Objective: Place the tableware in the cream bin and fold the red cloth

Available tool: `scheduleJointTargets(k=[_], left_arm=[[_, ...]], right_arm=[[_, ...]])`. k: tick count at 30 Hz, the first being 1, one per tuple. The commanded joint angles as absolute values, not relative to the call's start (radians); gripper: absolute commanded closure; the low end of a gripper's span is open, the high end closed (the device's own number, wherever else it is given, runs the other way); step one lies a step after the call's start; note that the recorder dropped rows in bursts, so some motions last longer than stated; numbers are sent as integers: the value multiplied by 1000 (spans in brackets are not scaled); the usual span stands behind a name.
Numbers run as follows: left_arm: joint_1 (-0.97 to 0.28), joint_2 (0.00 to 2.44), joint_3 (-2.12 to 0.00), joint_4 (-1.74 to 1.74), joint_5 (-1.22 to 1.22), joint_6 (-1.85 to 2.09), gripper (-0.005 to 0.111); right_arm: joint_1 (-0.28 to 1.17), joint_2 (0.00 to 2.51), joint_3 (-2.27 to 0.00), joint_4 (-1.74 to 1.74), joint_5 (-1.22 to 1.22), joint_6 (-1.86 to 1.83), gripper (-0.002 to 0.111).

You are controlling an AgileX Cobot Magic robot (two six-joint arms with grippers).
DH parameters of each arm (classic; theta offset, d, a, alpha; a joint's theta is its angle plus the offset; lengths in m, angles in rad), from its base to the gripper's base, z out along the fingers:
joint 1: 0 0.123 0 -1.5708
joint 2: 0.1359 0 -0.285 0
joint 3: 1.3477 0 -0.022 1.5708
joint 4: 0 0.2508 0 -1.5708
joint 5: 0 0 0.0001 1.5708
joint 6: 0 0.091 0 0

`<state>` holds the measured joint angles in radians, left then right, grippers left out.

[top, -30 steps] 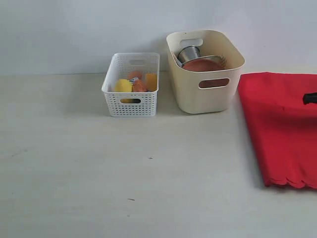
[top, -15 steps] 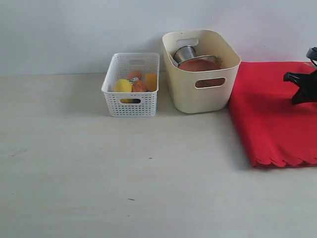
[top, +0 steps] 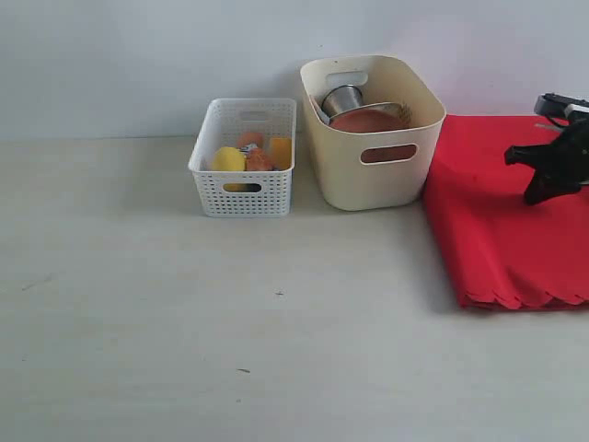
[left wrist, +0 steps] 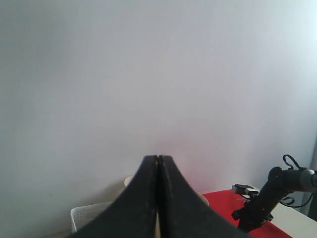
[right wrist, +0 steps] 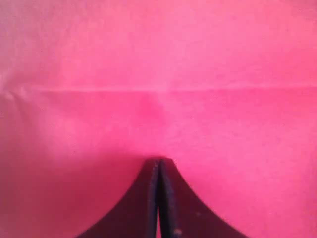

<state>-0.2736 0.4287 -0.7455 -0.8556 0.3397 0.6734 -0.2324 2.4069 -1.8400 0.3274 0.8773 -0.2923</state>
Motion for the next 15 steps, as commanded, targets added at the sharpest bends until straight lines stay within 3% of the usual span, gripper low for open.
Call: scheduleJointTargets(k=[1, 15], left_arm=[[-281, 421, -743, -866, 344, 679, 106], [-281, 388, -743, -866, 349, 679, 106]], right_arm=[[-187, 2424, -1794, 232, 897, -248, 108], [-169, 2424, -1781, 226, 663, -118, 108]])
